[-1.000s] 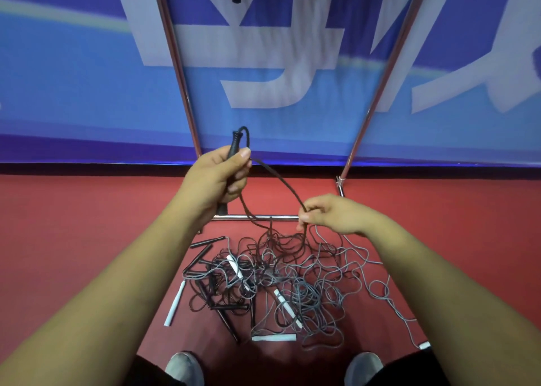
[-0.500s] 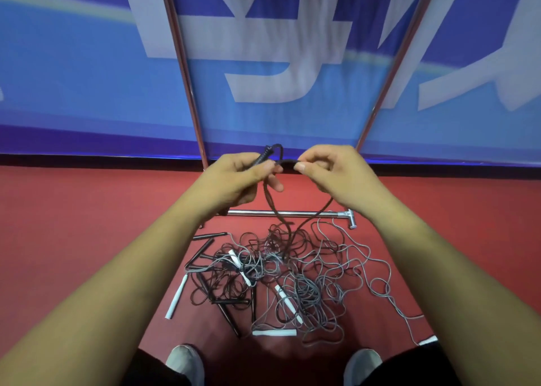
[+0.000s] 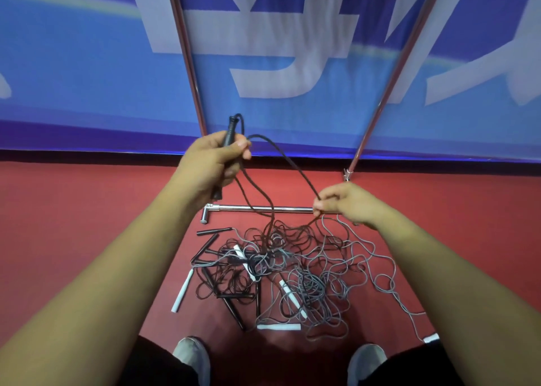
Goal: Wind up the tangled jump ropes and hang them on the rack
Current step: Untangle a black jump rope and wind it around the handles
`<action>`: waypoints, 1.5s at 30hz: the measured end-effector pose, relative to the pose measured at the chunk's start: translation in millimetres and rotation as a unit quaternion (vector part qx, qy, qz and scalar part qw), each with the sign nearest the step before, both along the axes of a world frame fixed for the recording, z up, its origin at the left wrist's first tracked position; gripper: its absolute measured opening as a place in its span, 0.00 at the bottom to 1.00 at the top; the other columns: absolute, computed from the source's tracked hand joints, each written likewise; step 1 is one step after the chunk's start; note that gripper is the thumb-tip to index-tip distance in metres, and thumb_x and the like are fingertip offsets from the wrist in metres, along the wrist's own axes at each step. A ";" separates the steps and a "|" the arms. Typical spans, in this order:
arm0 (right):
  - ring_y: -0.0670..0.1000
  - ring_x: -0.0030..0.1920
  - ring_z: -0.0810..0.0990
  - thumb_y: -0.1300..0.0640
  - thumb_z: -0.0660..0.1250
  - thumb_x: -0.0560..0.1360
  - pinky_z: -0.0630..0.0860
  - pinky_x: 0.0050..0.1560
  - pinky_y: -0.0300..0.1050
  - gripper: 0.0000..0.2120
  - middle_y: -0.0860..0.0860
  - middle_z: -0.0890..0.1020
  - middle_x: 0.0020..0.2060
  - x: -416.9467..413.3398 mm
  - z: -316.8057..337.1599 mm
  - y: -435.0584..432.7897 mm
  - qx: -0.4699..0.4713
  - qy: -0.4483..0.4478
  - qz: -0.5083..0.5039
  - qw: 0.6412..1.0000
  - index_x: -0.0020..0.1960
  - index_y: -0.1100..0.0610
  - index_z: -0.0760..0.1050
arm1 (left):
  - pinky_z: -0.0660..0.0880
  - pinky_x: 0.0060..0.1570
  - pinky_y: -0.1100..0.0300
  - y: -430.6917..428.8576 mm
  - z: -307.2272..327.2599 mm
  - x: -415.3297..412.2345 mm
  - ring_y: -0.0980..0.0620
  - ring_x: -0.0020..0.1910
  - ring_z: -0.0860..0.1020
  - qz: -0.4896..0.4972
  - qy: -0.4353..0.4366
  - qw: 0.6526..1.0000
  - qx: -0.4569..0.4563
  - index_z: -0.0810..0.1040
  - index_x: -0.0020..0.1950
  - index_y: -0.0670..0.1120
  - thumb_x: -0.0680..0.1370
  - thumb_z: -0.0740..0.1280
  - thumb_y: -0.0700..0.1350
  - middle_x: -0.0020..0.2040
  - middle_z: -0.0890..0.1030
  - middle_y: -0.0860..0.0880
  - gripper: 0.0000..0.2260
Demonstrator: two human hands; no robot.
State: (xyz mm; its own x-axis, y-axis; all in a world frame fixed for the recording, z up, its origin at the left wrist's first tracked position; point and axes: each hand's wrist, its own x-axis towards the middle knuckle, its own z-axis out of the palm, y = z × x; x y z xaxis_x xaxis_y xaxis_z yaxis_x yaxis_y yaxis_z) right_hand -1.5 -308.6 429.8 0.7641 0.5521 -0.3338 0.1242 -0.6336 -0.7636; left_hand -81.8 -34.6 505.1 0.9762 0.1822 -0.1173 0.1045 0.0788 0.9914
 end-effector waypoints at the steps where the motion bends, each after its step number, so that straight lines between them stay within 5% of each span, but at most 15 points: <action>1: 0.47 0.35 0.80 0.58 0.69 0.78 0.76 0.46 0.41 0.05 0.57 0.82 0.35 0.1 9.2 4.5 0.070 0.004 -0.027 0.997 0.46 0.57 0.83 | 0.63 0.23 0.65 8.7 -4.0 3.3 0.54 0.23 0.69 0.067 0.025 0.993 0.091 0.77 0.47 0.44 0.80 0.65 0.38 0.36 0.82 0.46 0.04; 4: 0.50 0.33 0.78 0.63 0.65 0.80 0.78 0.44 0.41 0.07 0.51 0.76 0.29 -7.0 43.8 20.6 0.255 -0.002 -0.089 0.963 0.51 0.59 0.82 | 0.78 0.43 0.53 33.0 -18.4 7.3 0.42 0.40 0.82 0.156 0.071 0.915 0.366 0.80 0.51 0.45 0.78 0.66 0.43 0.40 0.83 0.41 0.04; 7: 0.48 0.29 0.65 0.63 0.65 0.80 0.64 0.33 0.42 0.07 0.46 0.69 0.26 -19.7 68.3 34.9 0.320 -0.031 -0.099 0.942 0.51 0.59 0.83 | 0.72 0.44 0.57 21.8 -14.0 4.4 0.45 0.43 0.81 0.131 0.018 0.900 0.415 0.80 0.54 0.47 0.80 0.67 0.44 0.45 0.81 0.43 0.05; 9: 0.49 0.28 0.63 0.60 0.67 0.79 0.62 0.32 0.42 0.07 0.43 0.70 0.24 -26.2 80.7 39.3 0.267 -0.064 -0.087 0.958 0.49 0.57 0.84 | 0.70 0.43 0.60 6.7 -8.8 4.1 0.51 0.41 0.79 0.093 -0.033 0.927 0.362 0.81 0.54 0.53 0.79 0.68 0.44 0.48 0.78 0.47 0.06; 12: 0.47 0.28 0.66 0.55 0.71 0.77 0.63 0.31 0.41 0.06 0.43 0.73 0.23 -34.7 87.7 42.8 0.138 -0.121 -0.013 0.983 0.48 0.56 0.85 | 0.63 0.26 0.62 -9.8 -5.2 -2.1 0.48 0.28 0.69 -0.045 -0.021 0.980 0.193 0.82 0.55 0.53 0.79 0.70 0.46 0.37 0.82 0.43 0.06; 16: 0.51 0.29 0.65 0.54 0.70 0.78 0.60 0.31 0.44 0.06 0.49 0.70 0.24 -39.5 85.8 43.0 0.132 -0.116 0.020 0.984 0.45 0.53 0.85 | 0.61 0.25 0.64 -22.1 -6.8 -9.9 0.52 0.24 0.66 -0.196 0.013 0.961 0.192 0.82 0.56 0.48 0.81 0.67 0.47 0.32 0.81 0.50 0.07; 19: 0.48 0.29 0.69 0.54 0.71 0.77 0.65 0.31 0.42 0.07 0.51 0.74 0.26 -31.1 79.2 34.3 0.119 -0.116 0.021 0.986 0.41 0.53 0.82 | 0.59 0.25 0.65 -28.0 -4.0 -9.9 0.55 0.25 0.65 -0.177 0.001 0.976 0.125 0.77 0.43 0.47 0.80 0.67 0.43 0.30 0.73 0.52 0.07; 23: 0.41 0.34 0.72 0.54 0.69 0.78 0.69 0.40 0.39 0.07 0.42 0.79 0.32 -13.6 39.3 15.4 -0.024 -0.069 0.089 0.993 0.41 0.50 0.78 | 0.52 0.22 0.66 -24.8 1.6 -8.6 0.57 0.24 0.61 -0.126 -0.037 0.990 -0.052 0.76 0.39 0.46 0.78 0.68 0.41 0.29 0.68 0.51 0.07; 26: 0.51 0.42 0.79 0.51 0.67 0.80 0.74 0.48 0.47 0.07 0.48 0.82 0.41 -3.4 7.7 -6.9 -0.138 -0.021 0.101 0.985 0.44 0.51 0.80 | 0.55 0.19 0.68 -16.7 4.1 -5.1 0.57 0.24 0.62 -0.087 -0.056 0.985 -0.139 0.75 0.41 0.45 0.78 0.64 0.42 0.32 0.69 0.50 0.06; 28: 0.54 0.38 0.81 0.51 0.67 0.80 0.79 0.43 0.49 0.08 0.53 0.84 0.43 -1.0 5.1 -11.5 -0.104 -0.013 0.049 0.993 0.45 0.52 0.82 | 0.57 0.20 0.66 -10.2 1.7 -1.2 0.55 0.23 0.63 -0.013 -0.032 0.998 -0.058 0.77 0.43 0.44 0.81 0.64 0.41 0.34 0.75 0.47 0.07; 30: 0.52 0.30 0.78 0.56 0.67 0.79 0.77 0.36 0.50 0.08 0.53 0.84 0.37 -0.5 14.9 -5.7 0.004 -0.032 -0.021 0.999 0.44 0.56 0.82 | 0.60 0.23 0.63 -3.9 -2.9 2.1 0.55 0.21 0.66 0.074 0.017 0.989 0.130 0.80 0.46 0.46 0.82 0.65 0.43 0.36 0.80 0.41 0.07; 33: 0.55 0.33 0.81 0.58 0.67 0.80 0.79 0.47 0.52 0.06 0.52 0.78 0.29 -4.6 35.3 9.1 0.140 -0.068 -0.073 0.985 0.50 0.57 0.83 | 0.65 0.26 0.69 -0.1 -11.7 3.2 0.60 0.20 0.73 0.108 0.046 0.944 0.309 0.79 0.52 0.44 0.82 0.64 0.43 0.36 0.82 0.38 0.05; 37: 0.49 0.29 0.68 0.55 0.69 0.78 0.67 0.35 0.43 0.08 0.50 0.71 0.26 -14.8 56.5 23.8 0.156 -0.098 -0.046 0.982 0.52 0.58 0.84 | 0.67 0.32 0.76 -12.3 -13.1 1.0 0.64 0.29 0.79 0.080 0.001 0.945 0.316 0.80 0.57 0.46 0.82 0.65 0.43 0.41 0.83 0.45 0.07; 41: 0.43 0.27 0.63 0.55 0.70 0.78 0.62 0.30 0.39 0.07 0.45 0.70 0.25 -24.7 62.3 35.3 0.092 -0.125 0.045 0.987 0.49 0.58 0.85 | 0.71 0.36 0.77 -20.3 -14.1 -1.3 0.53 0.34 0.83 0.046 -0.038 0.940 0.336 0.80 0.62 0.43 0.81 0.67 0.40 0.61 0.79 0.49 0.10; 45: 0.50 0.28 0.63 0.58 0.68 0.79 0.60 0.29 0.42 0.07 0.52 0.67 0.26 -30.4 66.0 38.8 0.144 -0.080 0.038 0.986 0.50 0.57 0.84 | 0.66 0.27 0.74 -28.6 -4.6 -9.9 0.62 0.22 0.73 -0.110 -0.014 0.974 0.200 0.79 0.64 0.42 0.82 0.65 0.38 0.40 0.80 0.41 0.11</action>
State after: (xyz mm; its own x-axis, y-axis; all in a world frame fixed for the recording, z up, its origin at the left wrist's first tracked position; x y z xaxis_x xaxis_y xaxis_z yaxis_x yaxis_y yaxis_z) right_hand -31.9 -269.8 495.9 0.7477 0.6632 -0.0335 0.2963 -0.3784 -0.8769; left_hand -91.7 -63.2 500.5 0.9986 -0.0060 -0.0529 0.0479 -0.3352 0.9409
